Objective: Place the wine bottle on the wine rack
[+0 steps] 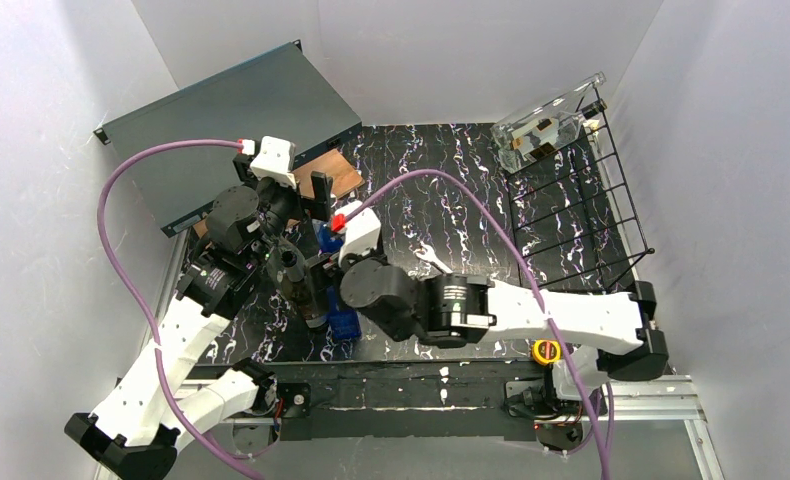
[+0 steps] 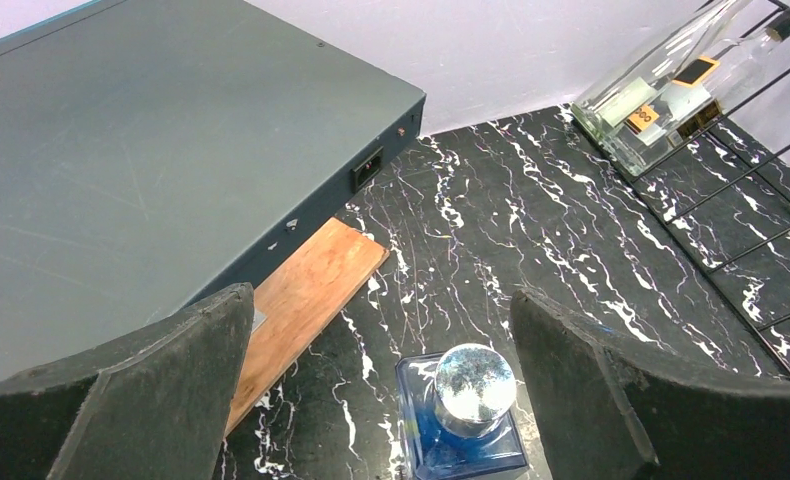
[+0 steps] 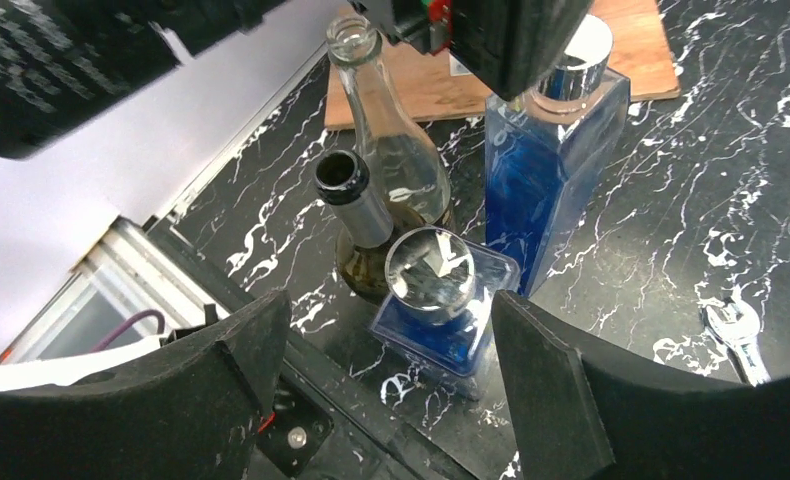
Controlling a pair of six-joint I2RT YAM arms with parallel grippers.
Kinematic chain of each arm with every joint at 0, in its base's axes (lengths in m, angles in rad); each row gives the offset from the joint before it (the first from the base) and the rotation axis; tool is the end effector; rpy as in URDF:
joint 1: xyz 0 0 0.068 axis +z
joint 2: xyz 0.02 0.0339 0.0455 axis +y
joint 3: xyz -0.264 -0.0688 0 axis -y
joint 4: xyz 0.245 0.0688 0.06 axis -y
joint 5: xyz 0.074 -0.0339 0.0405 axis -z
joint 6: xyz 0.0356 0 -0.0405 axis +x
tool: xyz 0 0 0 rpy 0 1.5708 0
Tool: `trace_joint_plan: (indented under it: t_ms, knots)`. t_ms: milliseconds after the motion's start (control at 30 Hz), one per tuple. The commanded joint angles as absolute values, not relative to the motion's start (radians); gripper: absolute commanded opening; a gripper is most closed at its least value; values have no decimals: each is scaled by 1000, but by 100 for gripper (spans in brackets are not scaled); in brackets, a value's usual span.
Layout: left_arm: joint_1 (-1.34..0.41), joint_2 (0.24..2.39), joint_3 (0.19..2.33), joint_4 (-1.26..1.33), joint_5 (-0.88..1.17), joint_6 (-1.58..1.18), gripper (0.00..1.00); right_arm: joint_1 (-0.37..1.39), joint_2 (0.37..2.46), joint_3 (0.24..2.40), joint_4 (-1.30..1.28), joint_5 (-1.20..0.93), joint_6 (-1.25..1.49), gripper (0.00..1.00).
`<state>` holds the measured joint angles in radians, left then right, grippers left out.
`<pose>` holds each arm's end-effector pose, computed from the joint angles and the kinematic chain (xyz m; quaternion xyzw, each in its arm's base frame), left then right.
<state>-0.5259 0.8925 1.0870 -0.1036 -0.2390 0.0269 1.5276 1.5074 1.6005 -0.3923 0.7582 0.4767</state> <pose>0.1697 -0.0887 0.4351 0.0980 0.6681 -0.1032 0.7304 0.0390 0.3357 0.4301 -0.1848 0.7569 0.3045 0.5480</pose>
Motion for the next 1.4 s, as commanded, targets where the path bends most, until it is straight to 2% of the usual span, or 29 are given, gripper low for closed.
trace_joint_plan:
  t_ms: [0, 200, 500, 833, 1000, 1100, 1367]
  knots:
    - [-528, 871, 1084, -71, -270, 35, 99, 1574, 1586, 1762, -537, 994, 507, 80]
    - [-528, 867, 1084, -71, -268, 33, 99, 1585, 1643, 1811, -576, 1048, 491, 73]
    - [-529, 862, 1083, -70, -267, 31, 99, 1585, 1700, 1825, -542, 1062, 433, 72]
    - [-528, 862, 1083, -71, -255, 23, 99, 1579, 1744, 1835, -530, 1090, 399, 64]
    - [-528, 863, 1084, -72, -249, 20, 99, 1571, 1753, 1831, -529, 1094, 395, 63]
    - [-528, 866, 1082, -70, -250, 20, 99, 1565, 1754, 1828, -532, 1090, 395, 58]
    - [-528, 877, 1086, -75, -240, 20, 99, 1543, 1717, 1791, -514, 1075, 361, 35]
